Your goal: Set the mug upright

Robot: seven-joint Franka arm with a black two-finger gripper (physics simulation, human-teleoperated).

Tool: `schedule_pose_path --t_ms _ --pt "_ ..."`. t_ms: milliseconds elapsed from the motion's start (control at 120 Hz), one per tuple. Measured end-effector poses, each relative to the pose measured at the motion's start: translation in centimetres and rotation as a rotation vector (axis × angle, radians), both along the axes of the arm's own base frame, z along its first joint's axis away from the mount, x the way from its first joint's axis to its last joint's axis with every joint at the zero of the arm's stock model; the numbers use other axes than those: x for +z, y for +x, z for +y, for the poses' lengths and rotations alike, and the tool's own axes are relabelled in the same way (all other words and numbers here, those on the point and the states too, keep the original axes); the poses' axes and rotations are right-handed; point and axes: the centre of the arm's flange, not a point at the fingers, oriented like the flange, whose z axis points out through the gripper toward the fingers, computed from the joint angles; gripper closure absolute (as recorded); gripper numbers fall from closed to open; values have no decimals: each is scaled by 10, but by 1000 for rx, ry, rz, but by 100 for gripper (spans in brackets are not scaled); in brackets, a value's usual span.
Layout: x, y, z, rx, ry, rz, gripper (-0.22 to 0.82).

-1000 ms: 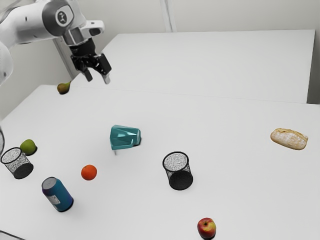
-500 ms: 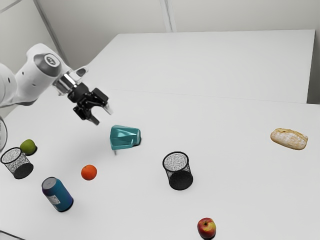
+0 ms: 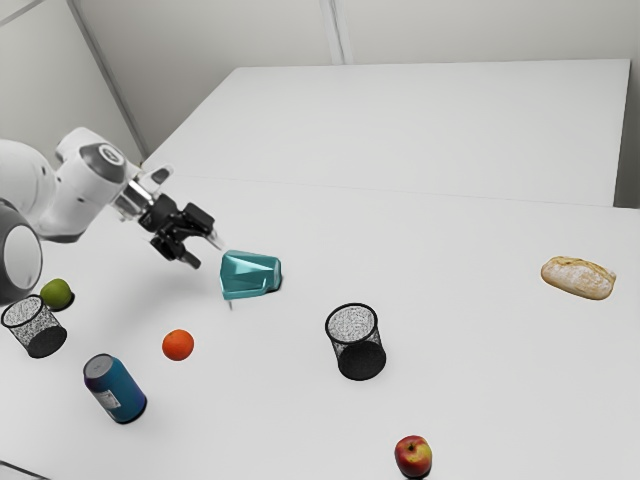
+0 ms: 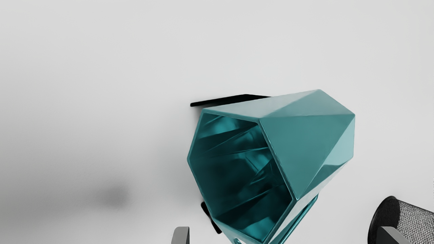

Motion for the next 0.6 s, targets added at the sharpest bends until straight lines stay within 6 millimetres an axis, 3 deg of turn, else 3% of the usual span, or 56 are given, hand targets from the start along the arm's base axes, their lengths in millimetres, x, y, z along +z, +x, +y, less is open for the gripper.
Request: schedule_pose_path --t_ms 392,600 --pt "-24 -6 -24 -5 -90 -27 0" --pt "-25 -3 -35 -13 -117 -47 3"
